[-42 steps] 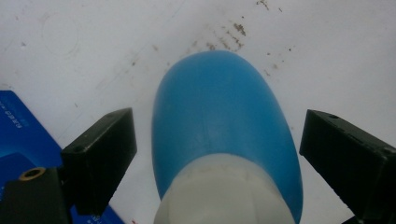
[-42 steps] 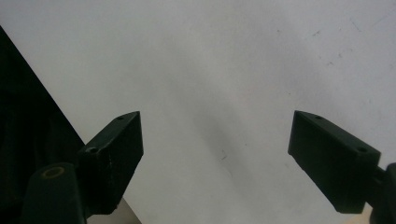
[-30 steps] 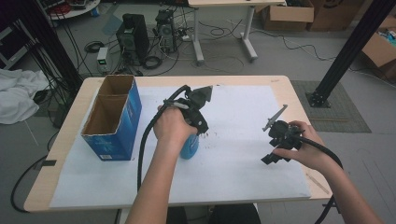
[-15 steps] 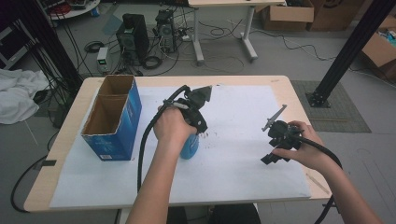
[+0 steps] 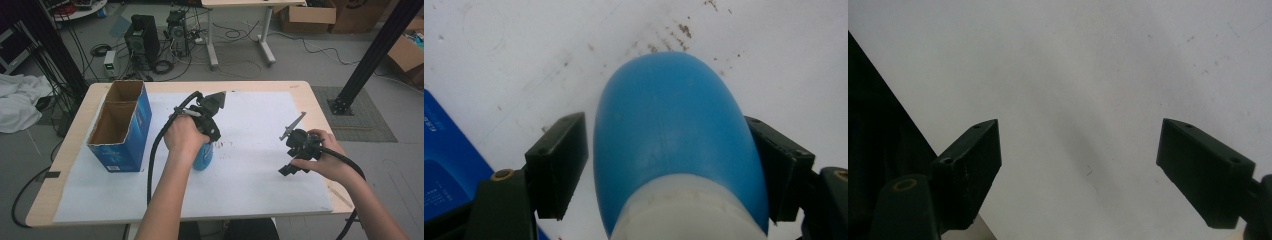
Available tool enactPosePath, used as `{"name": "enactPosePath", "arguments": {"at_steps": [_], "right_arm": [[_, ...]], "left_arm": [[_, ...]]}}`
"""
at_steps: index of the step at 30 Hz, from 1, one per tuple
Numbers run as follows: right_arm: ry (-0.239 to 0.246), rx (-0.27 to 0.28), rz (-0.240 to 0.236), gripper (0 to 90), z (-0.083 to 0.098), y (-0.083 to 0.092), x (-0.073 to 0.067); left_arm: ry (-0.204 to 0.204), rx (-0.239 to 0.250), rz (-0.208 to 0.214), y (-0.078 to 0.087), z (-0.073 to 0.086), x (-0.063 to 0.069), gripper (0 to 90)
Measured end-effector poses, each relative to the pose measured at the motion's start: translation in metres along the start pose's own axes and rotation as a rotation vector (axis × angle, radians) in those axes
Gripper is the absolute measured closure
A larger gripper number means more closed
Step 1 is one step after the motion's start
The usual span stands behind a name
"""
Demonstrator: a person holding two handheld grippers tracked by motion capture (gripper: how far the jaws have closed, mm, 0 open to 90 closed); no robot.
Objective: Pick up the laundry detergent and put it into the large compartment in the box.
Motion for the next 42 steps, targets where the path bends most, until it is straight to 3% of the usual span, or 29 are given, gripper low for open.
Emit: {"name": "enactPosePath", "arguments": {"at_steps": [18,30,39,42], "right_arm": [[-0.002,0.008,-0.003,18.0,0.0013,0.0001,0.001],[0.0,0.017,-0.006,17.9,-0.0004,-0.0003,0.0016],[-0.004,0.021,-0.007,17.9,-0.0032,0.0017,0.0021],[0.0,0.023,-0.005,17.9,-0.0041,0.0029,0.0029]], "left_arm": [[0.03,-0.019,0.032,-0.001,-0.0018,0.001,34.6],[0.06,-0.044,0.028,-0.0002,-0.0035,-0.0001,36.4],[-0.001,-0.068,0.025,0.003,-0.0046,-0.0009,36.8],[0.005,-0.08,0.036,0.0089,-0.0054,-0.0034,36.9]]}}
Point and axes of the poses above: each handheld gripper's, and its own axes: y roughly backward along the jaws, z roughly out of its underside, x roughly to its right, the point moved 5 cm from there along -y, roughly forward along the jaws, and after that the axes turned 6 degrees about y, right-handed, at the moved point
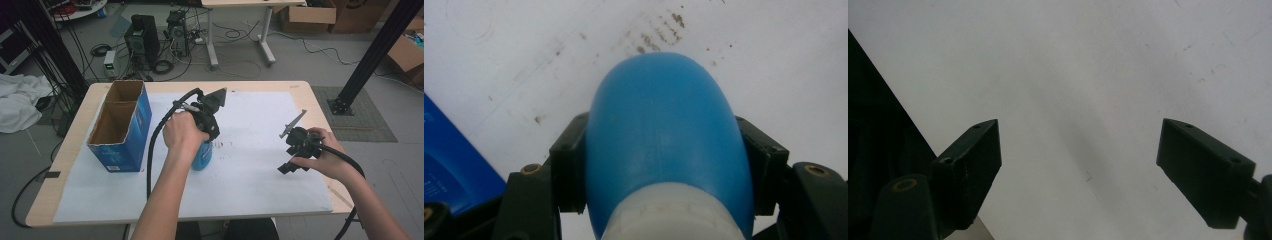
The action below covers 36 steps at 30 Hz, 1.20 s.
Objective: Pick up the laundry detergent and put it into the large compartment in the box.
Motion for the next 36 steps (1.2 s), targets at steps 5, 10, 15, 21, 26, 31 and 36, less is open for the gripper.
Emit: {"name": "enactPosePath", "arguments": {"at_steps": [5,10,15,21,26,31,36], "right_arm": [[0.0,0.004,-0.001,17.9,-0.002,0.001,0.001],[-0.009,0.001,-0.003,17.9,-0.003,0.001,0.002],[-0.003,-0.005,-0.003,17.9,-0.004,0.0,0.002],[-0.013,0.002,-0.007,17.9,-0.004,-0.002,0.004],[-0.013,-0.005,-0.005,18.0,-0.004,-0.003,0.006],[-0.018,0.004,-0.006,17.9,-0.004,-0.002,0.008],[-0.024,0.009,-0.007,18.0,-0.005,-0.003,0.01]], "left_arm": [[0.012,-0.004,0.018,0.022,0.0,-0.006,37.0],[0.035,0.031,0.034,0.05,0.002,-0.017,37.1],[0.072,0.05,0.021,0.078,0.006,-0.033,37.1],[0.141,0.07,0.022,0.11,0.015,-0.055,37.2],[0.202,0.093,0.02,0.133,0.027,-0.079,37.3],[0.267,0.122,0.01,0.153,0.042,-0.108,37.4],[0.343,0.156,-0.01,0.169,0.059,-0.139,37.4]]}}
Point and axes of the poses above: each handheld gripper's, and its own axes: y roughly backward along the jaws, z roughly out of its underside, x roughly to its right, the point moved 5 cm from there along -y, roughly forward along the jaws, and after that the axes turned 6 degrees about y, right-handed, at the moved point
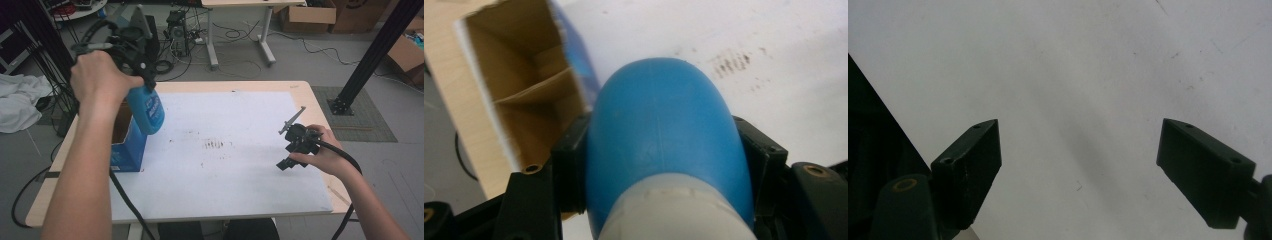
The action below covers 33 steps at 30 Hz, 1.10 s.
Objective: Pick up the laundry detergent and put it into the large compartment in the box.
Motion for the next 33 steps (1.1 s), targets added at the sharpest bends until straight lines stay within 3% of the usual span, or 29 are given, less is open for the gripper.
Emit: {"name": "enactPosePath", "arguments": {"at_steps": [7,14,23,33], "right_arm": [[-0.001,-0.012,0.006,17.9,0.0,-0.002,0.0],[-0.015,-0.017,0.011,17.9,0.003,-0.001,0.004],[-0.025,-0.022,0.014,17.9,0.005,-0.002,0.007],[-0.022,-0.027,0.014,17.9,0.004,-0.002,0.007]], "left_arm": [[0.078,0.011,-0.045,0.009,0.006,-0.042,37.5],[0.129,0.012,-0.1,0.014,0.011,-0.069,37.6],[0.14,0.007,-0.124,0.01,0.01,-0.076,37.6],[0.139,-0.022,-0.117,-0.021,0.013,-0.079,37.7]]}}
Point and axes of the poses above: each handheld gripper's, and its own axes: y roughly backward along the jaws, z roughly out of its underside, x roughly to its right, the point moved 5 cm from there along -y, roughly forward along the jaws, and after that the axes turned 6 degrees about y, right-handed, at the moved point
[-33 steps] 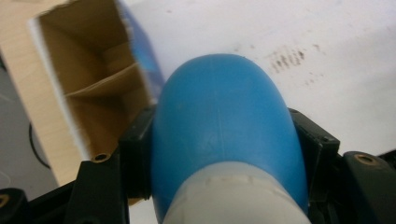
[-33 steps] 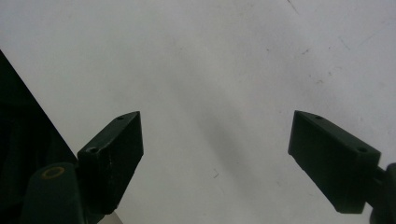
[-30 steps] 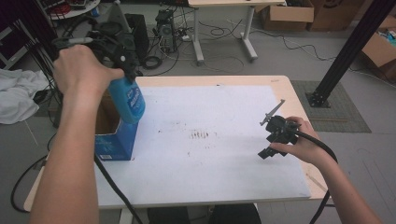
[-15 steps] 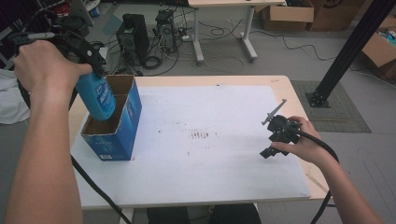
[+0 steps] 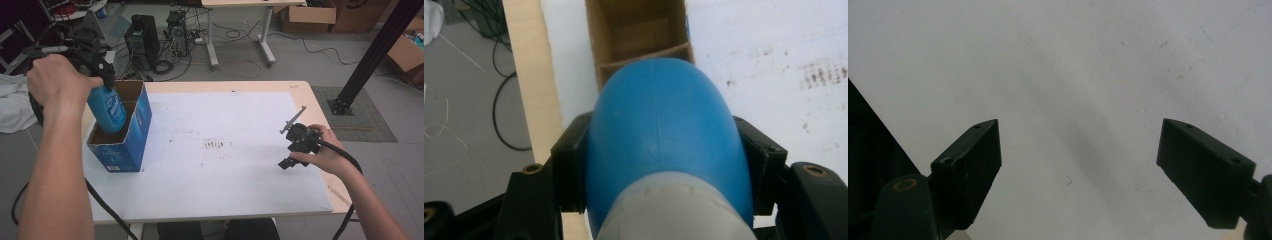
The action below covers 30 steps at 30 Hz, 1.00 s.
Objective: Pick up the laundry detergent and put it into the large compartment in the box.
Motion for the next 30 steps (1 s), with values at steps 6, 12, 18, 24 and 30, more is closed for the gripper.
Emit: {"name": "enactPosePath", "arguments": {"at_steps": [6,12,18,24,30], "right_arm": [[0.0,-0.004,-0.001,17.9,0.0,-0.002,-0.001],[0.006,-0.006,-0.001,17.8,-0.001,-0.004,-0.001],[0.005,-0.008,-0.003,17.8,-0.002,-0.006,0.0],[0.009,-0.014,-0.007,17.7,-0.004,-0.01,-0.001],[0.008,-0.006,-0.006,17.8,-0.005,-0.009,-0.001]], "left_arm": [[0.002,-0.048,0.01,-0.035,0.005,-0.001,37.7],[0.008,-0.069,0.014,-0.067,0.01,-0.001,37.7],[0.012,-0.09,0.019,-0.091,0.013,0.0,37.7],[0.008,-0.118,0.0,-0.111,0.018,0.0,37.8],[0.006,-0.144,-0.006,-0.125,0.022,0.0,37.8]]}}
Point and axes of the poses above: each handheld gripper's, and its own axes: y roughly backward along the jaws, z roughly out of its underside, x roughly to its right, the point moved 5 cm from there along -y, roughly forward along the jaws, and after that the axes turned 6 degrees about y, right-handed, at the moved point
